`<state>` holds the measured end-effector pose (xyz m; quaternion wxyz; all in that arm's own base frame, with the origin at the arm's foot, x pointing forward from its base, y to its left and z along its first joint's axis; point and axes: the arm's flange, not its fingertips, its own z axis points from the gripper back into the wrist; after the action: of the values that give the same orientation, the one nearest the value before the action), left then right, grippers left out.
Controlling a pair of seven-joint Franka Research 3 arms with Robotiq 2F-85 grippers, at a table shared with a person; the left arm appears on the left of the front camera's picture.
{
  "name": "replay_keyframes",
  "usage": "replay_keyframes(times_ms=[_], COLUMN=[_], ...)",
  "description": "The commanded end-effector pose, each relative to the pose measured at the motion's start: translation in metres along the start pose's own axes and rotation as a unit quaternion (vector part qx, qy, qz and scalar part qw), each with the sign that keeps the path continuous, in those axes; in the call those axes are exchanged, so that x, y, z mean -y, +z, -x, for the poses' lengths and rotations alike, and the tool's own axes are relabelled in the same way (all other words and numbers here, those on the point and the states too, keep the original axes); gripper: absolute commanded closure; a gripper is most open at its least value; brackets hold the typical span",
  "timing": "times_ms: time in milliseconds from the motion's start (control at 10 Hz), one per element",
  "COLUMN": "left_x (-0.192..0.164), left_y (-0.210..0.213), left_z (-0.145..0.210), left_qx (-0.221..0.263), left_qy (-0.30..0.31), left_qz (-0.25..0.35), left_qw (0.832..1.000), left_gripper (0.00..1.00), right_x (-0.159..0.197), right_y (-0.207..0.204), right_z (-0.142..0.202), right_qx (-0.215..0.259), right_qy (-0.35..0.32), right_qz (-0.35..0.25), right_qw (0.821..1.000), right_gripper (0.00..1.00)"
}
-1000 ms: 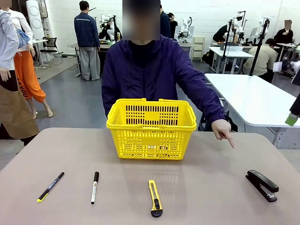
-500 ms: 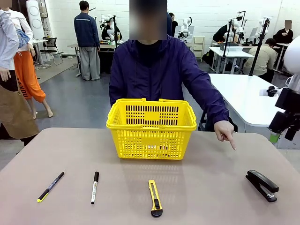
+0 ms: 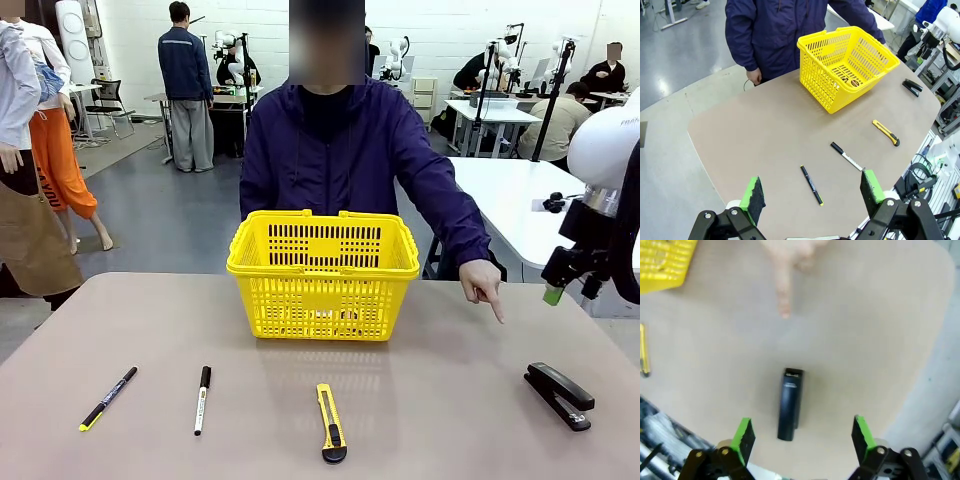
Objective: Place the items the person wants into the basket.
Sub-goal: Pick up the item the person points to and place it in the Market Basket.
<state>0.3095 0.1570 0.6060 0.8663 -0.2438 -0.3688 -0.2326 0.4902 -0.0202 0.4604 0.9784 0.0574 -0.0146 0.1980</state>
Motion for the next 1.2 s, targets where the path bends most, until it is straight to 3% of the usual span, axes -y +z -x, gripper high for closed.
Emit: replay_keyframes(times_ms=[0, 800, 1100], left_x=[-0.001, -0.001, -0.001], left_y=[0.001, 0.001, 0.001], left_z=[0.001, 0.001, 0.001], left_qx=[0.008, 0.008, 0.008], left_qy=[-0.006, -0.006, -0.006], left_qz=[0.007, 0.007, 0.007], left_qw=[1.000, 1.000, 1.000], left_gripper=[0.00, 0.00, 0.00], right_x=[0.005, 0.005, -0.035], right_y=[-0.007, -0.005, -0.052], right_z=[0.000, 0.001, -0.019], right_qx=[-0.013, -0.014, -0.096], right_qy=[-0.020, -0.012, -0.059], right_qz=[0.026, 0.014, 0.084], right_qw=[0.999, 1.000, 0.990], right_gripper=[0.00, 0.00, 0.00])
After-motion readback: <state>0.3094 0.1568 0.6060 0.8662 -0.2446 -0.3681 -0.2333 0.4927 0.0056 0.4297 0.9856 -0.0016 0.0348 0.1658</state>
